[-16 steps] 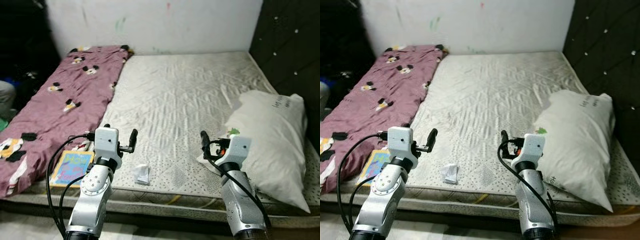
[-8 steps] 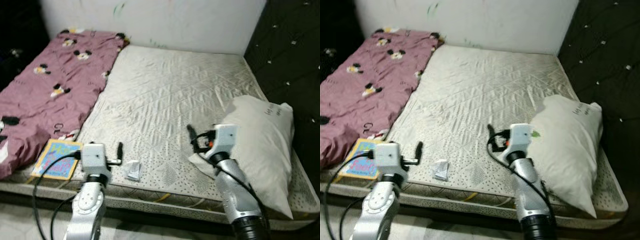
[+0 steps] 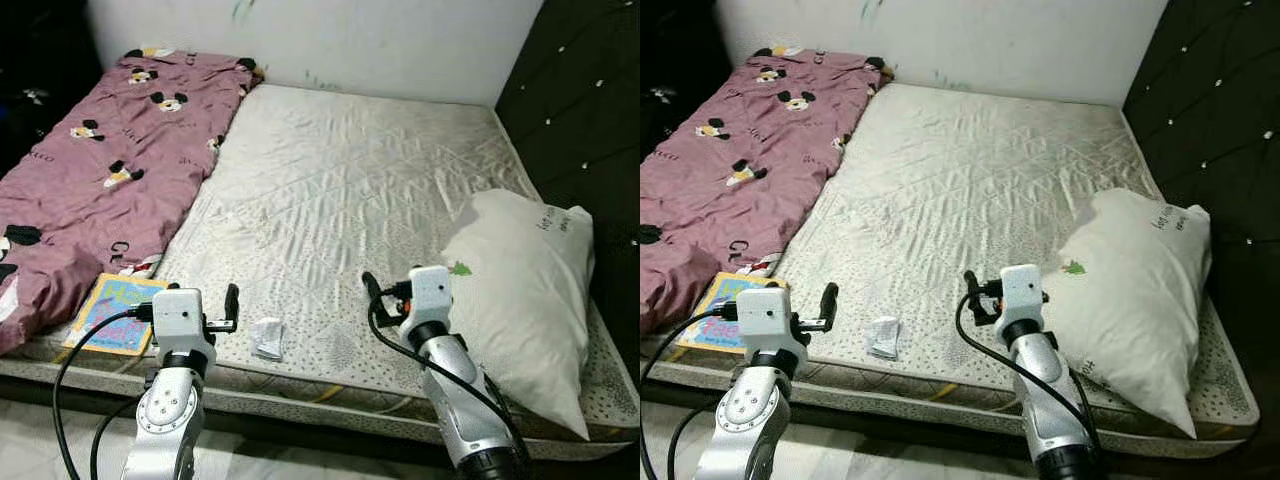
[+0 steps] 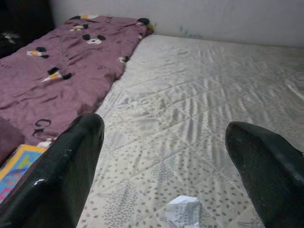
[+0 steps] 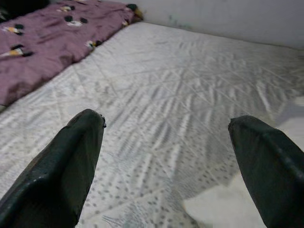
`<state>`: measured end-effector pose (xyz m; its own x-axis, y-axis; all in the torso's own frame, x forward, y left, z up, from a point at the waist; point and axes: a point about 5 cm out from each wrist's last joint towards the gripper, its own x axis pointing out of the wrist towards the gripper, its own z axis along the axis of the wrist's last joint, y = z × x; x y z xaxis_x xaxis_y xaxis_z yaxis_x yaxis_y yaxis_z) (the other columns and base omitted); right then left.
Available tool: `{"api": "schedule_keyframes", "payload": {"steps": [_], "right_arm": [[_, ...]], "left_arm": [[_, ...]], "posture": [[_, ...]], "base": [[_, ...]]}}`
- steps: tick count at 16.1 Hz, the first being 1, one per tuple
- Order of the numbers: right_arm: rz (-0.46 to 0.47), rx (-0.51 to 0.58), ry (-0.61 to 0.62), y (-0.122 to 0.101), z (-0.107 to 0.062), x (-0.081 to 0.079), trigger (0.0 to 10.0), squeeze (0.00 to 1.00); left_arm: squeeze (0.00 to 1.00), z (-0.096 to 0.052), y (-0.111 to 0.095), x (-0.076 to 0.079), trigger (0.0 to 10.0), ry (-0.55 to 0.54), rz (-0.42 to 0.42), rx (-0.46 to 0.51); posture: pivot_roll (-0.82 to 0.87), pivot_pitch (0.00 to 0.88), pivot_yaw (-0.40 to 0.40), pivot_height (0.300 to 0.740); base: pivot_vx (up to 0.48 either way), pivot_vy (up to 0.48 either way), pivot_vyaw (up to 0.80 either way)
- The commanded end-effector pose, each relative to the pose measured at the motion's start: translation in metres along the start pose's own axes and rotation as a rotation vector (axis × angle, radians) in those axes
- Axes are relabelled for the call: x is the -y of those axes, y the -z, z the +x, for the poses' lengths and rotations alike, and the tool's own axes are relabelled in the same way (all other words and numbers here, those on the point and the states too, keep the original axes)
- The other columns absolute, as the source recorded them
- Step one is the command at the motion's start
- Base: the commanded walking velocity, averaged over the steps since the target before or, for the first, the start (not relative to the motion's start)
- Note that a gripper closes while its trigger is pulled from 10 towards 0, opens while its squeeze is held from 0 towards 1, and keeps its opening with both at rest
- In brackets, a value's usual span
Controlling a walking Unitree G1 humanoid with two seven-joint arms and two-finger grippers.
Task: Clean up the room
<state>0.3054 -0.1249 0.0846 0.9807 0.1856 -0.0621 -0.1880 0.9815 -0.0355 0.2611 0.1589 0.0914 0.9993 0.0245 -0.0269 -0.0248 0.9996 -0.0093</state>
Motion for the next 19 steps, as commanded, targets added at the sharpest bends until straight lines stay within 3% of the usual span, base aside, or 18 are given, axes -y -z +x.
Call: {"api": "schedule_keyframes", "payload": {"steps": [1,6,8,9,10,14,16,17,19], "right_arm": [[-0.012,-0.011,0.022,0.002,-0.002,0.002,10.0,0.0],[0.125,-0.044,-0.003,0.005,-0.007,0.006,10.0,0.0],[0.111,-0.051,0.013,0.005,-0.007,0.009,10.0,0.0],[0.018,-0.035,0.045,0.003,-0.008,0.011,10.0,0.0],[-0.003,-0.036,0.065,0.004,-0.008,0.012,10.0,0.0],[0.124,-0.063,0.04,0.007,-0.01,0.013,10.0,0.0],[0.092,-0.06,0.03,0.006,-0.01,0.012,10.0,0.0],[0.011,-0.042,0.039,0.004,-0.01,0.01,10.0,0.0],[0.006,-0.034,0.024,0.004,-0.009,0.009,10.0,0.0]], "left_arm": [[0.0,0.001,-0.001,0.002,10.0,0.02,-0.011,-0.007],[0.0,-0.002,0.001,0.003,10.0,0.045,-0.036,-0.029],[0.0,-0.001,0.001,0.004,10.0,0.049,-0.036,-0.03],[0.0,0.0,0.002,0.006,10.0,0.063,-0.038,-0.036],[0.0,0.002,0.002,0.008,10.0,0.071,-0.041,-0.039],[0.0,0.003,-0.001,0.005,10.0,0.072,-0.026,-0.031],[0.0,0.003,-0.003,0.003,10.0,0.062,-0.01,-0.013],[0.0,0.003,-0.003,0.006,10.0,0.069,-0.015,-0.017],[0.0,0.003,-0.003,0.013,10.0,0.087,0.013,-0.016]], "posture": [[0.04,0.113,-0.04,0.74],[0.03,0.132,-0.029,0.74],[0.03,0.133,-0.028,0.74],[0.02,0.133,-0.025,0.74],[0.02,0.133,-0.024,0.74],[0.02,0.135,-0.023,0.74],[0.02,0.138,-0.024,0.74],[0.02,0.139,-0.024,0.74],[0.02,0.159,-0.022,0.74]], "base": [[0.0,0.0,0.0],[0.0,0.452,0.0],[0.0,0.48,0.0],[0.0,0.48,0.0],[0.0,0.48,0.0],[0.0,0.48,0.0],[0.0,0.0,0.0],[0.0,0.0,0.0],[0.0,0.0,0.0]]}}
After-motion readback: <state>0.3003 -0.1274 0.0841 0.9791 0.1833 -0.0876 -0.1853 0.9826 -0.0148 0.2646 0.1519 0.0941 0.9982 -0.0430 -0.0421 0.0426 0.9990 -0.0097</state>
